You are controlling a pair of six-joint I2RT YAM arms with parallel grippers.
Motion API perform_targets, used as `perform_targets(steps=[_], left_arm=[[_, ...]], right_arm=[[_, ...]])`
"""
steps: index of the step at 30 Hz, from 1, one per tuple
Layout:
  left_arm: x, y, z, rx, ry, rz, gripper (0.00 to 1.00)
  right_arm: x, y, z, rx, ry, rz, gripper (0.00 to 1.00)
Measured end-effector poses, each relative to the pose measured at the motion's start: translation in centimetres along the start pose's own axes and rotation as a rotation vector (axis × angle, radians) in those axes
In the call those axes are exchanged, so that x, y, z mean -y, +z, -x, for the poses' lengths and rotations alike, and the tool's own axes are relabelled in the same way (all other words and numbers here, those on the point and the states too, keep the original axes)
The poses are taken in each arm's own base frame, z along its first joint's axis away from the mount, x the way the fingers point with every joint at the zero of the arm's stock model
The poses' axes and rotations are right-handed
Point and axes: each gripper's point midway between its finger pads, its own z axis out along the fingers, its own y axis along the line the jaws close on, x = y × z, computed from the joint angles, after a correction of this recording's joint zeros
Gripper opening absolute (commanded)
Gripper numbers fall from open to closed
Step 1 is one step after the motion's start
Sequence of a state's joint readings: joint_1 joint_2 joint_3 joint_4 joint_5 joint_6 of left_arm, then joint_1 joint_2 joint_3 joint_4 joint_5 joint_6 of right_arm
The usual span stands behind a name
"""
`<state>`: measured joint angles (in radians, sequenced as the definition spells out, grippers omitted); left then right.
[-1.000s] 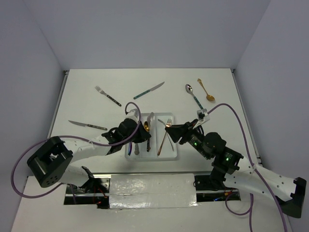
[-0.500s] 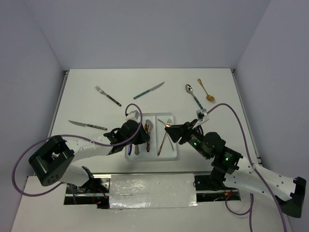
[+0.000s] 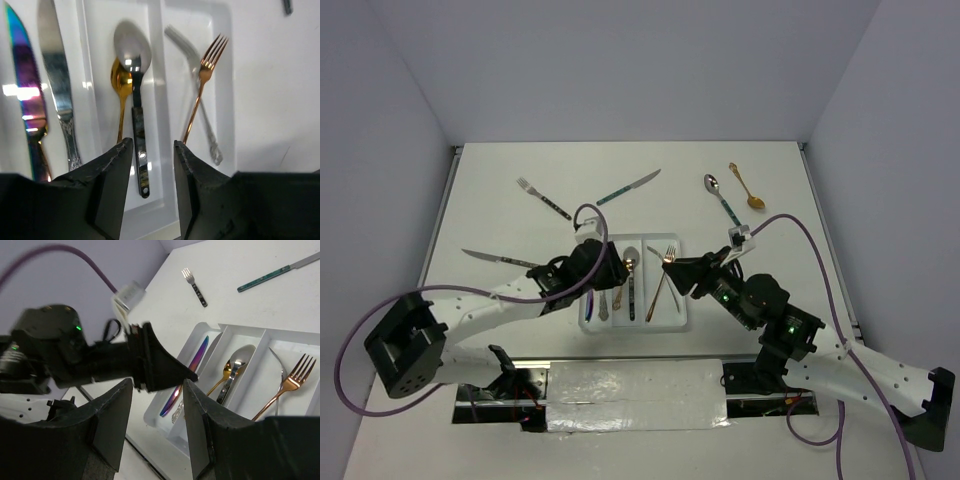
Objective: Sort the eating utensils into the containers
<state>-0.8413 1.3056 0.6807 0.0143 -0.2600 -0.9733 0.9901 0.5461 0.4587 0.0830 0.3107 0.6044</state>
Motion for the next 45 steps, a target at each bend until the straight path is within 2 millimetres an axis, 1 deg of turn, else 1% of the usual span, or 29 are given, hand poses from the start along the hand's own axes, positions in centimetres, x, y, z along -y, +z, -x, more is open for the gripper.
perform_targets(steps=[2, 5, 6, 8, 10, 12, 15, 16, 18, 21, 24, 28, 33, 35, 41, 45], left_arm=[[0.8, -1.3, 2.5, 0.062, -0.008, 0.026, 0.53], [1.8, -3.8, 6.9, 0.183, -0.067, 0.071, 0.5], [1.8, -4.9, 8.3, 0.225, -0.099, 0.094, 0.5], [0.8, -6.8, 10.9, 0.3, -0.196, 0.157, 0.5], [-1.4, -8.2, 13.1, 0.36, -0.295, 0.243, 0.51], [-4.7, -9.0, 15.1, 0.414, -0.384, 0.354, 0.51], [-9.4, -9.2, 16.4, 0.43, -0.479, 0.506, 0.5], [-11.2, -8.9, 16.5, 0.42, -0.51, 0.568, 0.5], [-13.9, -8.5, 16.1, 0.392, -0.557, 0.668, 0.54], [-17.3, -7.9, 14.8, 0.349, -0.626, 0.801, 0.54], [-19.9, -7.1, 13.5, 0.297, -0.699, 0.895, 0.54], [-22.8, -5.5, 11.7, 0.224, -0.752, 1.001, 0.56], [-25.4, -3.5, 8.8, 0.108, -0.775, 1.097, 0.56], [-26.0, -2.8, 8.2, 0.082, -0.794, 1.108, 0.57], [-26.9, -1.9, 8.4, 0.102, -0.829, 1.092, 0.57], [-27.1, -1.9, 8.5, 0.116, -0.835, 1.075, 0.56]], right_arm=[[0.0, 0.0, 0.0, -0.001, -0.001, -0.002, 0.52], [0.3, 0.2, -0.3, -0.005, -0.008, -0.016, 0.52], [0.5, 0.3, -0.3, -0.005, -0.009, -0.022, 0.52], [0.6, 0.3, -0.3, -0.005, -0.011, -0.028, 0.52], [0.5, 0.3, -0.4, -0.007, -0.01, -0.025, 0.52], [0.3, 0.2, -0.3, -0.006, -0.007, -0.014, 0.52], [-0.1, -0.1, 0.2, 0.007, 0.0, 0.004, 0.52], [-0.1, -0.1, 0.3, 0.01, 0.0, 0.004, 0.52], [-0.1, -0.2, 0.4, 0.014, 0.001, 0.006, 0.52], [-0.2, -0.2, 0.4, 0.015, 0.002, 0.008, 0.52], [-0.2, -0.2, 0.4, 0.015, 0.002, 0.008, 0.52], [-0.1, -0.1, 0.3, 0.011, 0.001, 0.007, 0.52], [-0.1, -0.1, 0.2, 0.007, -0.001, 0.005, 0.52], [-0.1, -0.1, 0.2, 0.007, -0.001, 0.005, 0.52], [0.0, 0.1, -0.1, -0.001, -0.004, -0.001, 0.52], [0.1, 0.2, -0.3, -0.007, -0.007, -0.005, 0.52]])
